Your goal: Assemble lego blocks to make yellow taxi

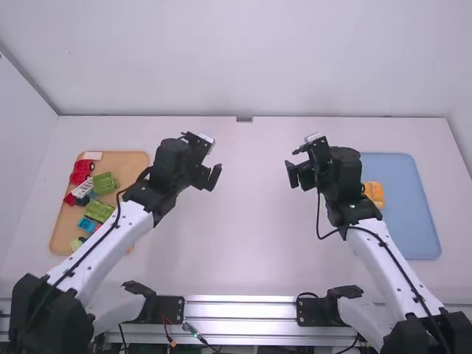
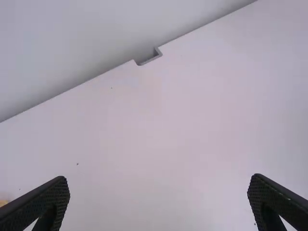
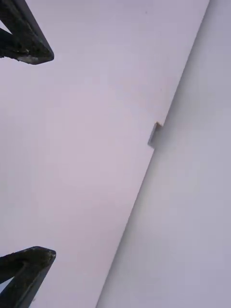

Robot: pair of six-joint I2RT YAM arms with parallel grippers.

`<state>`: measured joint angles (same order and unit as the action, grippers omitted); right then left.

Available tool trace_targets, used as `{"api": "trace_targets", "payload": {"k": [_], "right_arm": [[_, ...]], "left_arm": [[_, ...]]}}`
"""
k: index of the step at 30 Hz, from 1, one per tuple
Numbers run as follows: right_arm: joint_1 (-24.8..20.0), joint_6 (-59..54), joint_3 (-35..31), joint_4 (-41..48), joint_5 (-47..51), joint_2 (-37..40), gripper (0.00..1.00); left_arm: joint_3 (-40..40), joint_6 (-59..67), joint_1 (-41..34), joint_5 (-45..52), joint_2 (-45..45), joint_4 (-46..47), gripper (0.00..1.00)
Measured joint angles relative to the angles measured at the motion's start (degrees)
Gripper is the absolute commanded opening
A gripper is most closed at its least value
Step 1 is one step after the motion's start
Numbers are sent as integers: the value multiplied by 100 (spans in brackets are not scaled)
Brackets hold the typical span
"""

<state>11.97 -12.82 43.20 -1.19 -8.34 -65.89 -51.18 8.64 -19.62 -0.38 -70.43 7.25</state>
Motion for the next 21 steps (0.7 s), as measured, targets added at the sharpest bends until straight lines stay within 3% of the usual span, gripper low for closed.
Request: {"api": "trace_targets", "payload": {"k": [2, 6, 21], "right_arm": [[205, -20, 0, -13, 31, 2, 97], [144, 63, -127, 98, 146, 140, 93], [-1176, 1075, -1502, 129, 793, 1565, 67]], "left_arm": [[299, -140, 7, -120, 343, -70, 97], [540, -343, 153, -118, 595, -295, 93], [1869, -826, 1502, -24, 1919, -715, 68]]}}
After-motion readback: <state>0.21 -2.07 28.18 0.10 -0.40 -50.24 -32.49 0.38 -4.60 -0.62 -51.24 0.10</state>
